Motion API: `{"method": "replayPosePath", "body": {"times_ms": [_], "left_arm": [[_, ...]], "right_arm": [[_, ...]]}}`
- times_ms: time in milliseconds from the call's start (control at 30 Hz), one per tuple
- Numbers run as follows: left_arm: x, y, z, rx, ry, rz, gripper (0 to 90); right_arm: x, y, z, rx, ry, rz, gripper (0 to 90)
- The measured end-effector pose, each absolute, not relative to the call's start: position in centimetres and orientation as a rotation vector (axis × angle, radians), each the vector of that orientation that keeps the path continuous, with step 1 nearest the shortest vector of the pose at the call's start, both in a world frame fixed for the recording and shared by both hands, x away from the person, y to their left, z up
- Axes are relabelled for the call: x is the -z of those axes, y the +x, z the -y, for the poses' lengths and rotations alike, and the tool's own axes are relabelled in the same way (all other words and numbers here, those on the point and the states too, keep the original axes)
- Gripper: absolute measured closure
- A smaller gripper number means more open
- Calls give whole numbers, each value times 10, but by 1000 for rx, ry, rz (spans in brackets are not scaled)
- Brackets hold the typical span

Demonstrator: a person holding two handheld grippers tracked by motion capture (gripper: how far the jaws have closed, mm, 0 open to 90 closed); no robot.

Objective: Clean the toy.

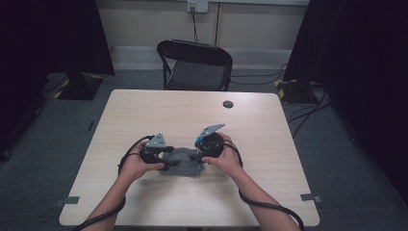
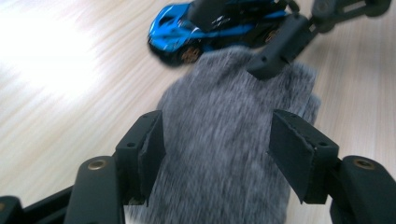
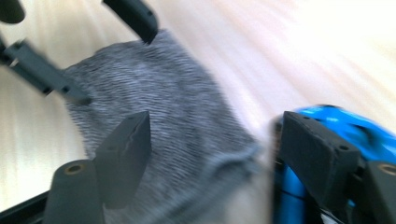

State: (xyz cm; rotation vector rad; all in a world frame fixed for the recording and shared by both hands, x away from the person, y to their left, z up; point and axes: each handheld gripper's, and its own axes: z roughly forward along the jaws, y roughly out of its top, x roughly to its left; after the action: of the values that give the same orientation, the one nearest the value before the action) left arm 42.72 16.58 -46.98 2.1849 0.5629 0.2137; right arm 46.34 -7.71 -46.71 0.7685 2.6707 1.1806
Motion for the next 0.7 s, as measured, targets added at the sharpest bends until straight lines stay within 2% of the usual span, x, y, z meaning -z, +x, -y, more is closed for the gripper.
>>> {"method": "replayPosePath", "body": {"times_ms": [200, 433, 700], "left_arm": [[483, 432, -146, -205, 2242, -508, 322], [494, 435, -141, -192, 2289, -509, 323], [495, 434, -141, -206, 2290, -534, 410]], "right_arm": [[459, 475, 107, -1101, 931, -2589, 177], [473, 486, 118, -1026, 1030, -2569, 152], [484, 486, 114, -981, 1023, -2613, 153]]}}
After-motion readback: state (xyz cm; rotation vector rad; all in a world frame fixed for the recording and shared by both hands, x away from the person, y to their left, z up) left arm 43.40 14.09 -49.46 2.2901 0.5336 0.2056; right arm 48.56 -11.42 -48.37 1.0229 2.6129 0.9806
